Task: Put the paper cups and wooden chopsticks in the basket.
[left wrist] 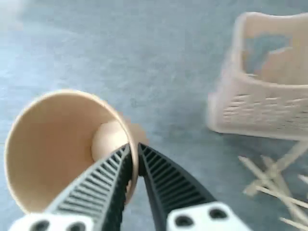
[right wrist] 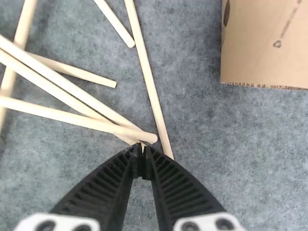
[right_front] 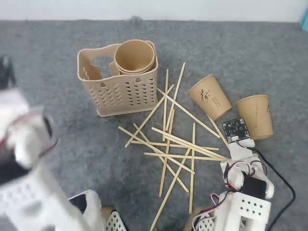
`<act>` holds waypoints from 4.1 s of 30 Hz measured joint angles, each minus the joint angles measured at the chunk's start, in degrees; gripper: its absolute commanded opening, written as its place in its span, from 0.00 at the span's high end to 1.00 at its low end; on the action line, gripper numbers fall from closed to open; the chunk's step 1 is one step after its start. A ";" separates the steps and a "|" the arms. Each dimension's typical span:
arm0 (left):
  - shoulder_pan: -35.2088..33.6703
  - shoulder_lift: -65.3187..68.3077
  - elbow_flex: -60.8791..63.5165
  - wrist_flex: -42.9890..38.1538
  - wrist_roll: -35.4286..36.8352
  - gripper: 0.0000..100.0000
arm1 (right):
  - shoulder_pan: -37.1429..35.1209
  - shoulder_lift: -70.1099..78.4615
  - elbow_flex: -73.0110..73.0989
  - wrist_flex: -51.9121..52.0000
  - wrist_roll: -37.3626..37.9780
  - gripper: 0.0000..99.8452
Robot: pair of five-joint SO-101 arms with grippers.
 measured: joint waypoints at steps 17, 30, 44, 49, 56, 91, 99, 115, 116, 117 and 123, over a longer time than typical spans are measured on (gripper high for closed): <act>31.30 30.68 -48.26 0.00 13.71 0.99 | 0.00 0.00 0.00 0.00 0.00 0.99; 38.51 45.80 -54.68 -4.66 20.66 0.99 | 0.00 0.00 0.00 0.00 0.00 0.99; 42.81 46.86 -52.31 -12.40 23.30 0.99 | 0.00 0.00 0.00 0.00 0.00 0.99; 42.81 46.86 -45.98 -12.57 18.73 0.99 | 0.00 0.00 0.00 0.00 0.00 0.99; 42.11 46.95 -32.53 -20.57 17.58 0.98 | 0.00 0.00 0.00 0.00 0.00 0.99; 23.56 -0.26 -3.96 -10.02 16.62 0.82 | 0.00 0.00 0.00 0.00 1.49 0.99; 11.08 -22.15 42.99 -35.78 14.33 0.82 | 0.00 -0.18 0.88 0.00 1.49 0.99; 11.25 -27.08 78.95 -54.95 8.70 0.82 | 0.18 -0.18 0.53 -1.14 0.44 0.99; 12.31 -27.08 80.35 -54.42 6.68 0.82 | 0.35 -0.18 -0.53 -1.05 -0.79 0.99; 13.19 -27.43 82.46 -53.80 3.96 0.82 | 0.44 -0.18 -2.29 -0.44 -1.58 0.99; 15.47 -30.51 86.51 -53.45 -9.76 0.82 | 1.23 -0.35 -21.36 9.23 -1.76 0.99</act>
